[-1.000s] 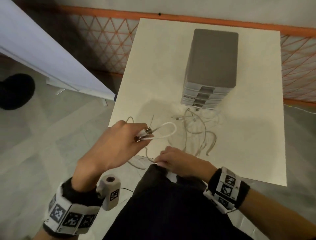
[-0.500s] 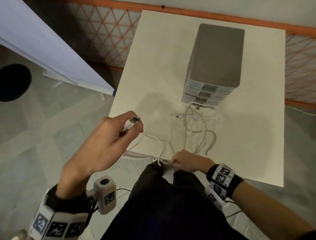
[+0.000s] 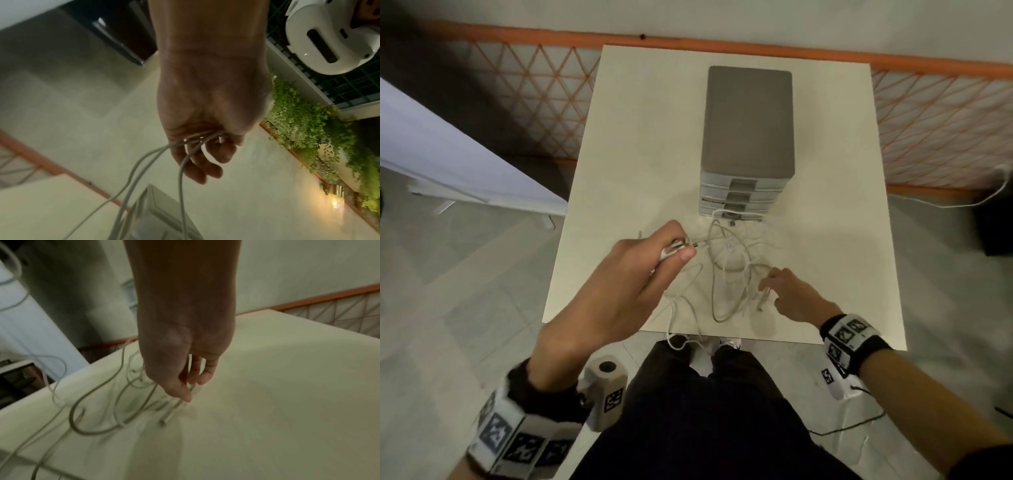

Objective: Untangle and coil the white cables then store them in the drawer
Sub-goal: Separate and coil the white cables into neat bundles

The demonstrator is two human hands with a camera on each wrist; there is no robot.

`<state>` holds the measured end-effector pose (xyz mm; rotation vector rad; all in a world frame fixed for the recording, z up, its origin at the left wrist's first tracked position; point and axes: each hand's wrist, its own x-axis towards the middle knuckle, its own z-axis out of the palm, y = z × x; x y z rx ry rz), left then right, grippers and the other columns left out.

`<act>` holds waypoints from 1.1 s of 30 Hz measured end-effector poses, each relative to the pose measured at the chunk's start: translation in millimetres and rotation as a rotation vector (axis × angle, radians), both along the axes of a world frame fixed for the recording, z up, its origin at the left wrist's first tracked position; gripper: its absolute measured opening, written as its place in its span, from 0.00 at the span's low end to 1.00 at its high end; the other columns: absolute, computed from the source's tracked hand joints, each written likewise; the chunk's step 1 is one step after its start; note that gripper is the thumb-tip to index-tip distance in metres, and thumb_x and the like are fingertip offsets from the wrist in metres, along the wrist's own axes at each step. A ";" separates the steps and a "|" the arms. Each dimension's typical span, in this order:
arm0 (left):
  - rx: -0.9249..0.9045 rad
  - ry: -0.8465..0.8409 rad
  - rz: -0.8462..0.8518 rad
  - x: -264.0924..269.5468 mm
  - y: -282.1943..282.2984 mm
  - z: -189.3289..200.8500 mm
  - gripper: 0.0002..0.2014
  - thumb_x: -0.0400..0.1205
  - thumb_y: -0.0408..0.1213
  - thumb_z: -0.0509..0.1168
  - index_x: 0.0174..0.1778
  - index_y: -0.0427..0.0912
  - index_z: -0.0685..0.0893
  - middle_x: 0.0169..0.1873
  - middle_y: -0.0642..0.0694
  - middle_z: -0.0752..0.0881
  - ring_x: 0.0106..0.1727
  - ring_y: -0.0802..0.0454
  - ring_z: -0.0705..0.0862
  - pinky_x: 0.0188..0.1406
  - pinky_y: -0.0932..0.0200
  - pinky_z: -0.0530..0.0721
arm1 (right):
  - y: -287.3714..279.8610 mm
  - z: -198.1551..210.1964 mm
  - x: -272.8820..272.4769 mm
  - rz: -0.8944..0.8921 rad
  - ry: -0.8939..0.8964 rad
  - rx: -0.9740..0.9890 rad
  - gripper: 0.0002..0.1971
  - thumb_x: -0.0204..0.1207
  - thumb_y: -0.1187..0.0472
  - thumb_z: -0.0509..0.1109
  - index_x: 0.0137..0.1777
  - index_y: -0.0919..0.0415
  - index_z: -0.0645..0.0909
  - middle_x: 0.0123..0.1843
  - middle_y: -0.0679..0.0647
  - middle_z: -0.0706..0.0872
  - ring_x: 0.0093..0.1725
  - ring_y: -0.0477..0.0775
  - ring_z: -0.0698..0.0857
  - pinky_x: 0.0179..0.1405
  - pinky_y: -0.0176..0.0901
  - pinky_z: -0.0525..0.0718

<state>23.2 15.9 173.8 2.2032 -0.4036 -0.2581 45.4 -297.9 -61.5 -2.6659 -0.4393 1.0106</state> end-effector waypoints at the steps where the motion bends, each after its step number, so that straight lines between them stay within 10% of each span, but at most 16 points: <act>1: -0.084 0.033 0.002 3.0 -6.9 -4.1 0.10 0.87 0.53 0.53 0.42 0.55 0.71 0.27 0.45 0.76 0.27 0.50 0.75 0.29 0.52 0.76 | 0.1 -5.4 -3.0 0.016 -0.009 0.020 0.19 0.74 0.74 0.66 0.61 0.57 0.82 0.61 0.50 0.75 0.61 0.55 0.73 0.54 0.54 0.83; 8: -0.254 0.062 0.098 27.3 -51.8 -24.4 0.10 0.88 0.40 0.61 0.40 0.51 0.72 0.24 0.42 0.64 0.25 0.54 0.61 0.26 0.63 0.70 | -11.4 -6.2 -6.3 0.007 -0.129 0.186 0.01 0.82 0.63 0.69 0.49 0.59 0.81 0.55 0.53 0.83 0.56 0.55 0.74 0.55 0.48 0.79; 13: -0.374 0.087 0.139 39.7 -72.8 -30.8 0.11 0.88 0.42 0.61 0.41 0.61 0.73 0.27 0.51 0.67 0.28 0.57 0.63 0.28 0.56 0.66 | -6.5 75.2 3.7 -0.366 -0.259 0.590 0.03 0.84 0.61 0.68 0.51 0.51 0.81 0.50 0.45 0.89 0.50 0.45 0.86 0.48 0.39 0.80; 17: -0.503 0.143 0.193 50.5 -95.8 -30.3 0.08 0.85 0.40 0.68 0.47 0.46 0.74 0.29 0.63 0.74 0.31 0.62 0.70 0.34 0.64 0.71 | 20.7 149.6 16.7 -0.488 -0.457 0.857 0.03 0.83 0.65 0.69 0.50 0.57 0.83 0.45 0.42 0.89 0.44 0.44 0.88 0.45 0.36 0.82; 23: -0.533 0.074 0.288 63.5 -121.3 -23.0 0.16 0.83 0.51 0.65 0.49 0.40 0.75 0.37 0.37 0.81 0.40 0.42 0.84 0.45 0.36 0.86 | 59.7 192.9 36.1 -0.529 -0.560 1.030 0.06 0.83 0.66 0.69 0.50 0.54 0.84 0.39 0.43 0.89 0.38 0.46 0.87 0.40 0.35 0.83; 28: -0.570 0.054 0.349 71.1 -119.9 -25.2 0.10 0.90 0.41 0.58 0.45 0.43 0.73 0.28 0.55 0.75 0.26 0.63 0.75 0.28 0.68 0.73 | 72.2 198.3 44.3 -0.590 -0.576 1.140 0.02 0.81 0.66 0.71 0.48 0.64 0.82 0.40 0.57 0.90 0.39 0.55 0.89 0.41 0.42 0.86; 33: -0.672 0.014 0.425 72.7 -113.8 -16.9 0.11 0.92 0.41 0.53 0.45 0.44 0.72 0.32 0.55 0.76 0.26 0.64 0.75 0.26 0.72 0.72 | 80.2 195.6 50.5 -0.504 -0.570 1.070 0.05 0.82 0.62 0.70 0.46 0.62 0.79 0.34 0.53 0.85 0.32 0.53 0.83 0.33 0.41 0.80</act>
